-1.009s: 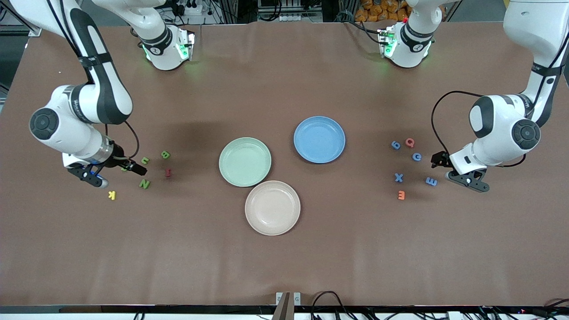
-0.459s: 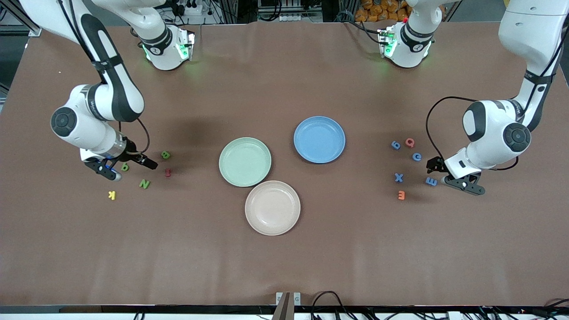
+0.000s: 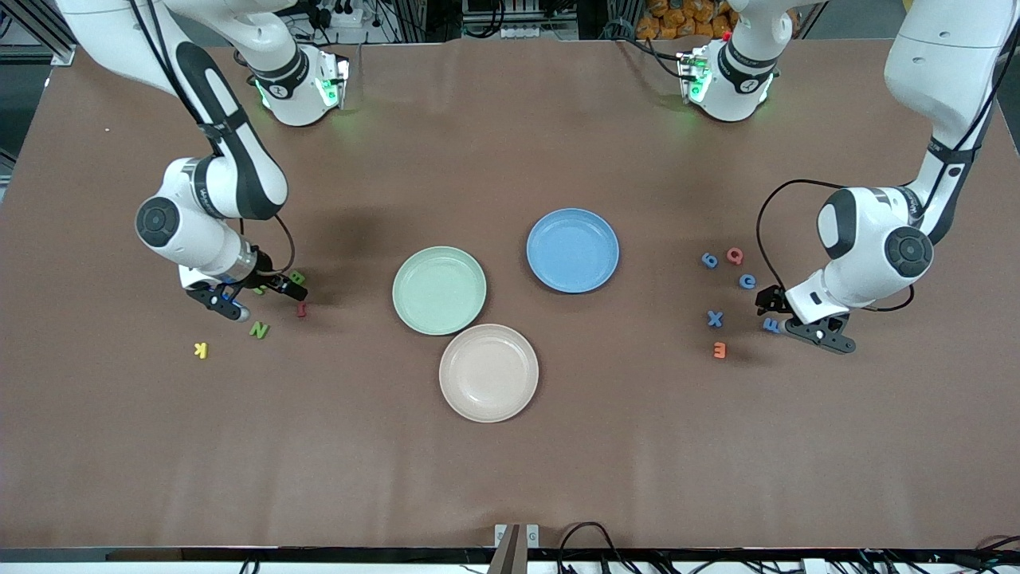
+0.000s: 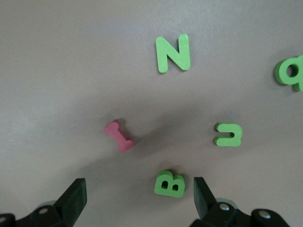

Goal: Sort letters by color into matching plates
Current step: 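Lower the right gripper onto green B while the left gripper nears blue m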

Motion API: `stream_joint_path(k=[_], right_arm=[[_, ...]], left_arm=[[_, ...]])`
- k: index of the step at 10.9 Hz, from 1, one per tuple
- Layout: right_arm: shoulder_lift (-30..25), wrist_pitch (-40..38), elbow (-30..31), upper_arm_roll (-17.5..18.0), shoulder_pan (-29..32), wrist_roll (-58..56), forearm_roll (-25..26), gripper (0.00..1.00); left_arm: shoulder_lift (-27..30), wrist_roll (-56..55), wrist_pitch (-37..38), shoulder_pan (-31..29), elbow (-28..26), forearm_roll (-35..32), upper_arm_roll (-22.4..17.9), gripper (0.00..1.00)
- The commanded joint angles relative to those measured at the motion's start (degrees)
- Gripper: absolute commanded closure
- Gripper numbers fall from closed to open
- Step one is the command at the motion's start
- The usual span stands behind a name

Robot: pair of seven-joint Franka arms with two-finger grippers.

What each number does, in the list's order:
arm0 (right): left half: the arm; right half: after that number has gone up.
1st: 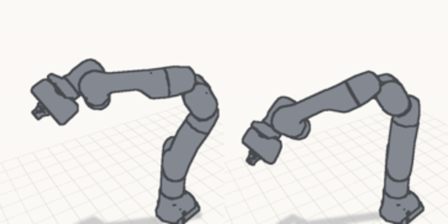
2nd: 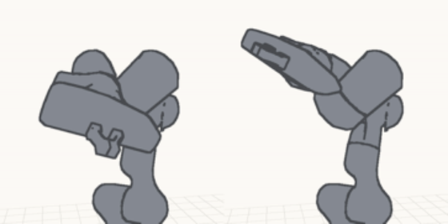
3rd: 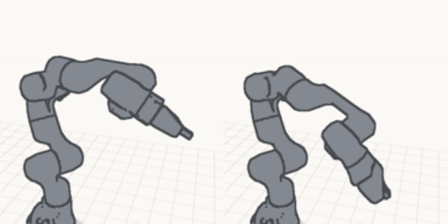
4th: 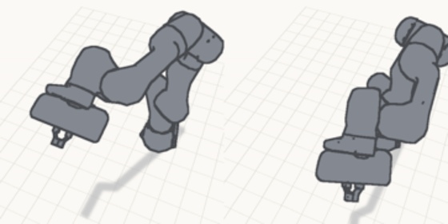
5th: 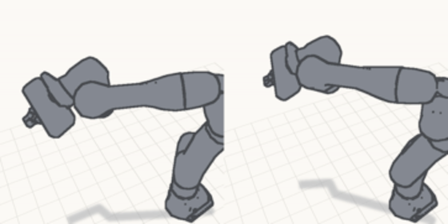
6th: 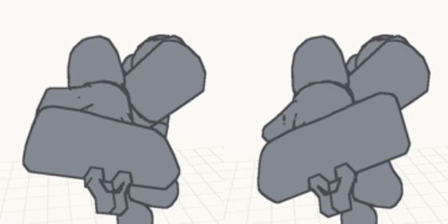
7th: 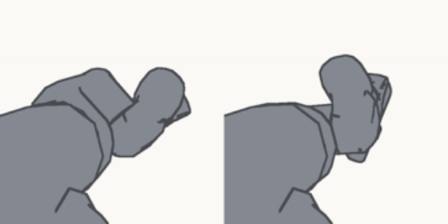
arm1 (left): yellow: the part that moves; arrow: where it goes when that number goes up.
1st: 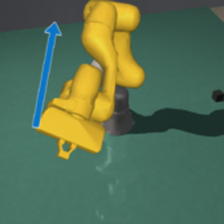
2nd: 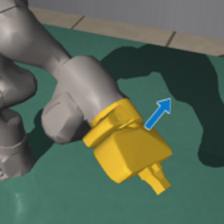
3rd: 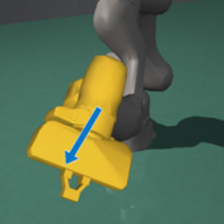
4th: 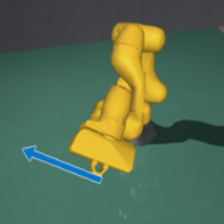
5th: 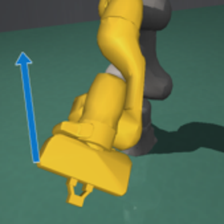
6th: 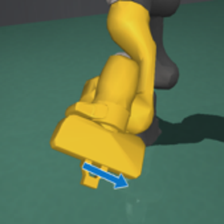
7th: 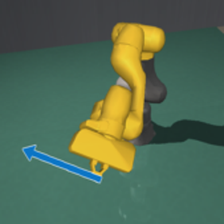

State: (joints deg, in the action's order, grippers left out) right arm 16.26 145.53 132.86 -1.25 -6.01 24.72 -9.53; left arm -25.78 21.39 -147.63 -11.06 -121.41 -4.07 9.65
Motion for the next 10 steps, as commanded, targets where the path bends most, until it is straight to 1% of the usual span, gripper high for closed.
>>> stream_joint_path(k=[1,7,8,10], right_arm=[[0.2,1.9,2.5,-0.2,-0.7,0.5,-0.7,0.0],[1.7,4.4,4.8,-0.2,-0.8,-0.2,-0.3,0.0],[1.7,4.4,4.8,-0.2,-0.7,-0.2,-0.2,0.0],[1.8,4.8,4.8,-0.2,-0.7,-0.2,-0.1,0.0]], left_arm=[[-2.3,-1.5,-2.0,0.2,1.0,-3.0,-0.2,0.05],[-3.6,-1.5,-2.0,0.2,1.7,-3.0,-0.5,0.09],[-3.7,-1.5,-2.0,0.2,1.8,-3.0,-0.5,0.17],[-4.3,-1.5,-2.0,0.2,2.0,-3.0,-0.5,0.18]])
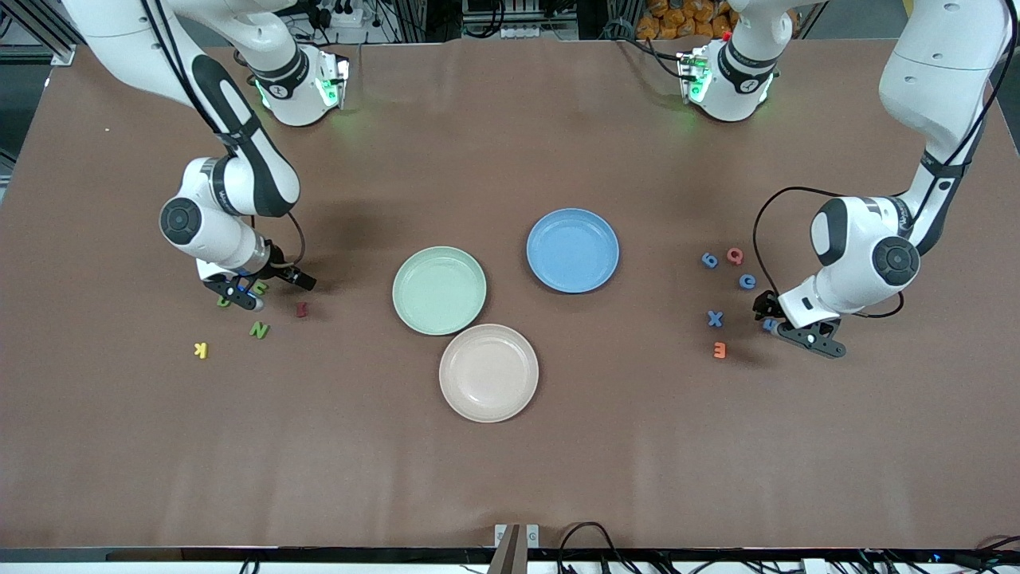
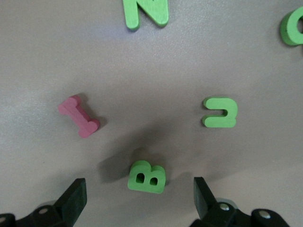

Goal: Sort letters by color into matching plates
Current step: 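Lower the right gripper onto green B while the left gripper nears blue m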

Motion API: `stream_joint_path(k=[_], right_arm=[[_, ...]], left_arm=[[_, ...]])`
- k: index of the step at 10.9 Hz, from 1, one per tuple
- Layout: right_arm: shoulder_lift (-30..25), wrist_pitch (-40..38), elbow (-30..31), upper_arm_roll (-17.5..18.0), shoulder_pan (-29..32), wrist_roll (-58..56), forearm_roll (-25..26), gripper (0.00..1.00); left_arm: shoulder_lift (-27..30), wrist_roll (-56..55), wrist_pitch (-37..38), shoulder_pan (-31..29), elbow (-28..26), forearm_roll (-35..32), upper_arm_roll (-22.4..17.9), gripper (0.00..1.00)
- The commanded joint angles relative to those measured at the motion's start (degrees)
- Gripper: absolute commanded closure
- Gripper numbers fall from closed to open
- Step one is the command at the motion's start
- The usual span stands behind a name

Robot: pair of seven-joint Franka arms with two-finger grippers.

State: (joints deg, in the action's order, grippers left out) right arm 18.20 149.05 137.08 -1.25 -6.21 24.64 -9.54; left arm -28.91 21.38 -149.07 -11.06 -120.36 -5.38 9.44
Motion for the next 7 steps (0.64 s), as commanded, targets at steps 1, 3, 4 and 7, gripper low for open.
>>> stream_joint_path(k=[1,3,4,7], right_arm=[[0.3,1.4,0.6,-0.2,-0.5,-0.2,0.0,0.0],[0.5,2.0,0.6,-0.2,-0.5,-0.2,0.0,0.01],[0.6,2.0,0.6,-0.2,-0.5,-0.3,0.0,0.02],[0.6,2.2,0.6,-0.2,-0.4,-1.4,0.0,0.11]], left_arm=[[-1.1,-1.5,-0.5,0.2,0.9,-1.7,-0.4,0.2],[-1.1,-1.5,-0.5,0.3,1.0,-1.7,-0.4,0.34],[-1.1,-1.5,-0.5,0.3,1.0,-1.7,-0.4,0.42],[-1.2,-1.3,-0.5,0.5,1.4,-2.4,-0.4,1.0]])
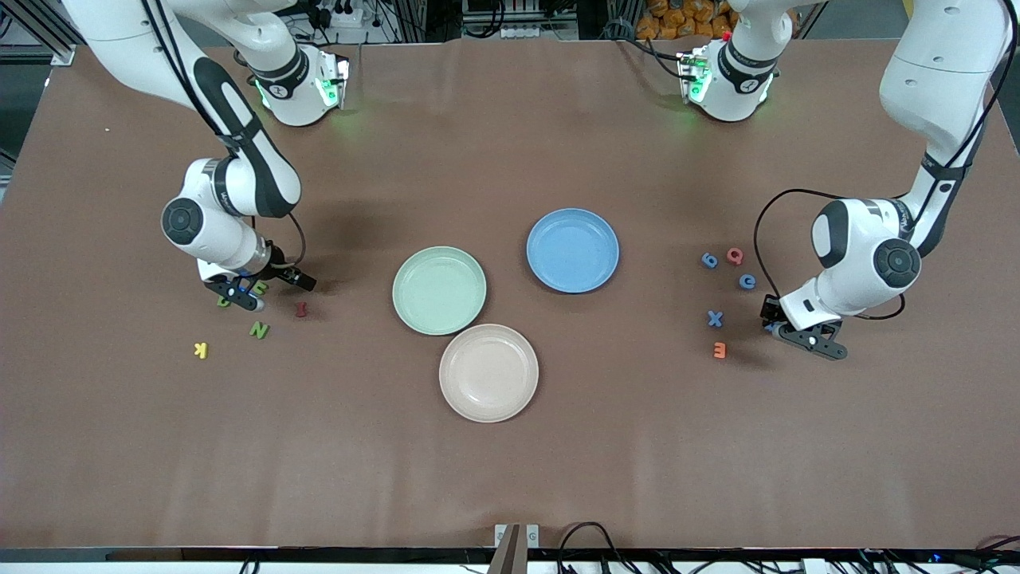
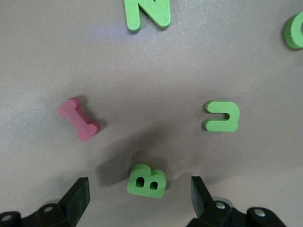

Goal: Sort letters by color into matching plates
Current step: 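Lower the right gripper onto green B while the left gripper nears blue m, then carry the B to the green plate while the left gripper grasps m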

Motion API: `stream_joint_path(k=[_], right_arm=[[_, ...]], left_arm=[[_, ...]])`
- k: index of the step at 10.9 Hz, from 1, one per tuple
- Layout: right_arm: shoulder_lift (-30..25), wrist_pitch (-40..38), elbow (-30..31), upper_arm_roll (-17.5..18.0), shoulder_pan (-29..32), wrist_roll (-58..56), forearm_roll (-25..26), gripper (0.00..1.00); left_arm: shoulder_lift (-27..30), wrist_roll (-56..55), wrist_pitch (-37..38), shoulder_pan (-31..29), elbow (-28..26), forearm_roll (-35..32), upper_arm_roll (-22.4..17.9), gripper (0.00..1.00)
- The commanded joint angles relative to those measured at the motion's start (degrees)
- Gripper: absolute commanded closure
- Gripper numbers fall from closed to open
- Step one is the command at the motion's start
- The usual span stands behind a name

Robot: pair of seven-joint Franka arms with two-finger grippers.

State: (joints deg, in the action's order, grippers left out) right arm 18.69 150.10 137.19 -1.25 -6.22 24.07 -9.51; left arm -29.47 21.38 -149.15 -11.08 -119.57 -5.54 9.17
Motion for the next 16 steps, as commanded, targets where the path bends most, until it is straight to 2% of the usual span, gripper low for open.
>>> stream_joint_path(k=[1,6,9,13,16], right_arm=[[0.2,1.4,0.5,-0.2,-0.4,-1.0,-0.1,0.14],[0.2,4.3,2.6,-0.2,0.1,-3.5,-0.1,0.32],[0.1,4.4,2.7,-0.2,0.1,-3.5,-0.1,0.46],[0.0,4.4,2.7,-0.2,0.1,-3.5,-0.1,0.57],[-0.1,4.4,2.7,-0.2,0.1,-3.5,-0.1,0.64]], left_arm=[[-0.8,-1.5,-0.4,0.4,0.9,-4.6,-0.1,1.0],[0.3,-2.7,1.6,0.4,1.9,-4.9,0.1,1.0],[2.2,-5.5,7.7,0.9,3.9,-5.0,0.7,1.0],[4.4,-13.8,16.8,4.3,6.6,-4.9,1.6,1.0],[5.9,-19.6,20.4,7.9,7.2,-4.9,1.6,1.0]])
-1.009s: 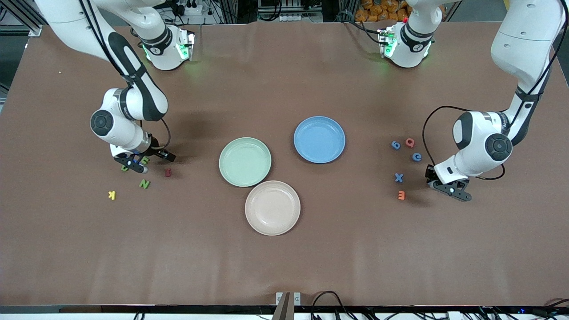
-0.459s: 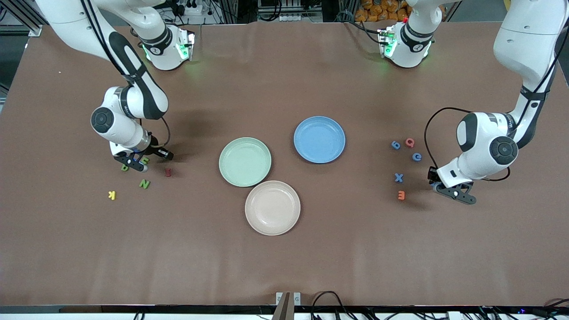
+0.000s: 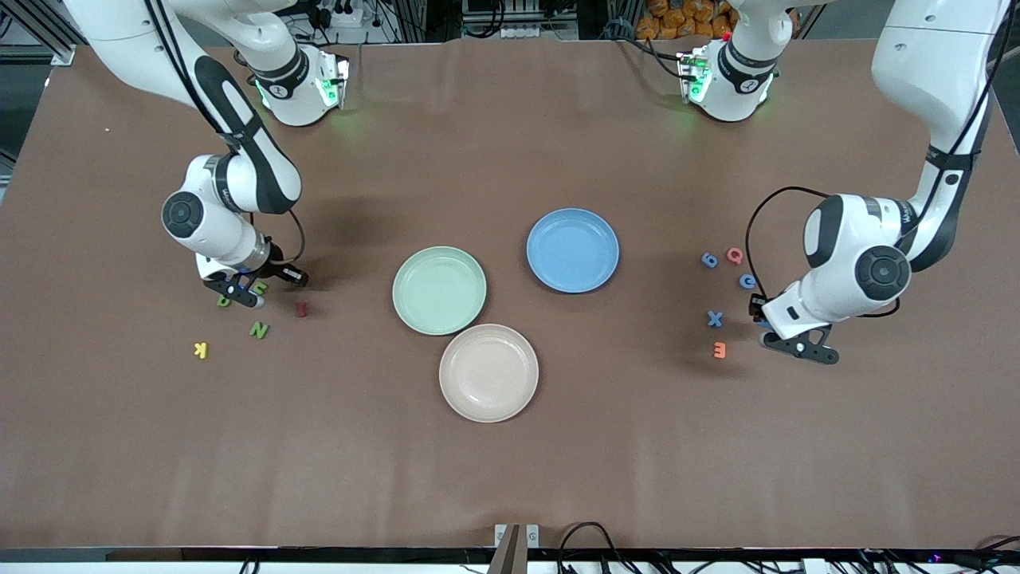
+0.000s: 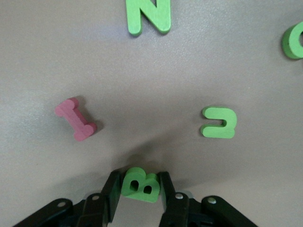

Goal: Sort letters by color into matching plates
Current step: 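Carry the B to the green plate while the left gripper grasps m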

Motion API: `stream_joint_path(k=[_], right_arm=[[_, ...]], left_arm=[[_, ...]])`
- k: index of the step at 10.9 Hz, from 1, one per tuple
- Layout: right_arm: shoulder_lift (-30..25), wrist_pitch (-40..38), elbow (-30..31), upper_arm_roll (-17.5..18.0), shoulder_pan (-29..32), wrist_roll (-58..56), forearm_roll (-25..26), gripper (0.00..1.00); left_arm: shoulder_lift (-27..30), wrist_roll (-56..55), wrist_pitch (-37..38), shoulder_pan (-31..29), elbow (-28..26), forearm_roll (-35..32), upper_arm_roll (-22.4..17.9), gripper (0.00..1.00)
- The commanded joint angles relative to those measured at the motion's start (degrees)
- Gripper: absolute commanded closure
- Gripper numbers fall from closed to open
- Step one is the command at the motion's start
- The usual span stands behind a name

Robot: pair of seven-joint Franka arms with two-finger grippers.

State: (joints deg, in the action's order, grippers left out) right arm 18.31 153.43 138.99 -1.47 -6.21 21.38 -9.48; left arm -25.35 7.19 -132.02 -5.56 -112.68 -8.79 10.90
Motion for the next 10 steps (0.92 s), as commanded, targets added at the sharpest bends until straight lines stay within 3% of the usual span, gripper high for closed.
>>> stream_joint_path(k=[1,6,10], right_arm=[[0.3,1.1,0.9,0.0,0.1,-0.8,-0.1,0.65],[0.0,0.7,0.8,0.0,0.0,-0.8,-0.1,0.71],[-4.4,-4.6,-0.3,0.1,-0.1,-0.8,-0.3,0.73]], left_arm=[[1.9,-7.7,4.6,3.4,0.6,-1.7,-0.2,1.0],[2.7,-18.8,7.9,3.9,0.7,-1.7,4.5,1.0],[3.4,-27.1,8.4,3.7,0.6,-1.7,7.8,1.0]])
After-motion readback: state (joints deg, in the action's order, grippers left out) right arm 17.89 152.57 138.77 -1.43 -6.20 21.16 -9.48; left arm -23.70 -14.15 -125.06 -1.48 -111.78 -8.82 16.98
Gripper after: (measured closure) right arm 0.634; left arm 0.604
